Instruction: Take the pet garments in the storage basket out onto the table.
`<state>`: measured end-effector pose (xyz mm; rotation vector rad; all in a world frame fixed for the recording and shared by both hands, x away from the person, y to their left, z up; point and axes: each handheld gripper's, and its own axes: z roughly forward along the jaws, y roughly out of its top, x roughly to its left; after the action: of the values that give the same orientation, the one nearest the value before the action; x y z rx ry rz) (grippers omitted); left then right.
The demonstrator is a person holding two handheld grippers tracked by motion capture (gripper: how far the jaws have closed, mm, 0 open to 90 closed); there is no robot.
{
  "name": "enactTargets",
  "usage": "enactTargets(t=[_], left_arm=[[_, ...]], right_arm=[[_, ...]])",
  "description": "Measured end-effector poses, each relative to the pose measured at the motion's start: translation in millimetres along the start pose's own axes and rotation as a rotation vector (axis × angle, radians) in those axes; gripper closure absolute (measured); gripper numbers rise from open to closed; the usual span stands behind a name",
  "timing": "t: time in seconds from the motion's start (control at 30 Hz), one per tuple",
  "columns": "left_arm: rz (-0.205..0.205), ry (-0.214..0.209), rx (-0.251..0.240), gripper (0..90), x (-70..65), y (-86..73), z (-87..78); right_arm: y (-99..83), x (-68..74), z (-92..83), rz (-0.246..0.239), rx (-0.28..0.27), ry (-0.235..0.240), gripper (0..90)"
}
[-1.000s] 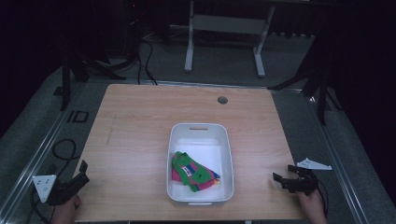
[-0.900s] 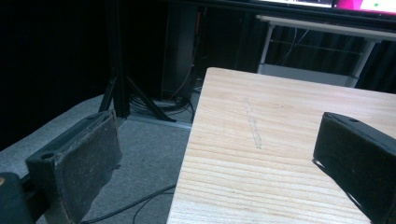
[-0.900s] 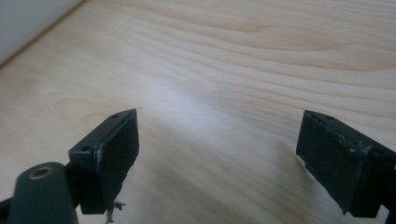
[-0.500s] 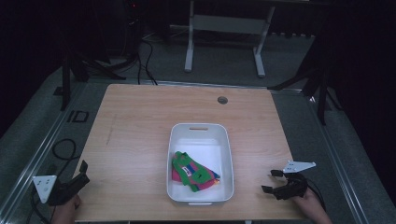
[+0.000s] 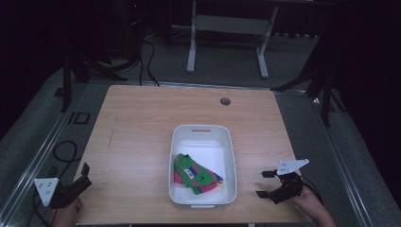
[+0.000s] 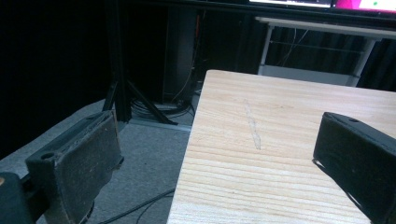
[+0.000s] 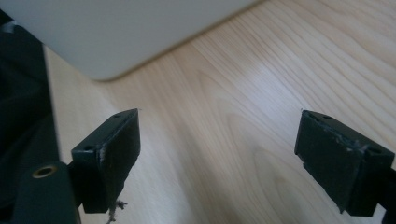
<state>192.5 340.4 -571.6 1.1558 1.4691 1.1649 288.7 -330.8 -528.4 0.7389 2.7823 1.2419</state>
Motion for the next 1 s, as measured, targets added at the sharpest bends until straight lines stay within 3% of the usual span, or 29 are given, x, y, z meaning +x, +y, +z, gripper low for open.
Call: enactTargets(t=[0.07,0.37,0.47,0.5,0.77,0.9,1.0], left_arm=[[-0.005,-0.002,0.000,1.2,0.6,0.0,0.1],[-0.003,-0.008,0.000,1.2,0.6,0.0,-0.2],[-0.004,-0.009,-0.001,1.2,0.8,-0.1,-0.4],[-0.003,-0.010,0.000,1.2,0.7,-0.1,-0.4],[-0.002,-0.012,-0.001,1.2,0.9,-0.1,-0.6],[-0.008,-0.014,0.000,1.2,1.4,0.0,-0.5],[-0.006,-0.017,0.002,1.2,1.6,0.1,-0.4]], right_arm=[[3.0,0.9,-0.3,-0.001,0.001,0.004,13.9],[48.1,15.0,-6.8,-0.100,-0.020,0.052,13.7],[70.7,21.1,-5.8,-0.136,0.005,0.078,13.4],[70.7,21.1,-5.8,-0.136,0.005,0.078,13.4],[109.7,38.2,7.0,-0.193,0.042,0.124,12.9],[125.3,45.6,17.1,-0.211,0.054,0.122,13.0],[135.1,51.8,28.7,-0.244,0.092,0.119,13.0]])
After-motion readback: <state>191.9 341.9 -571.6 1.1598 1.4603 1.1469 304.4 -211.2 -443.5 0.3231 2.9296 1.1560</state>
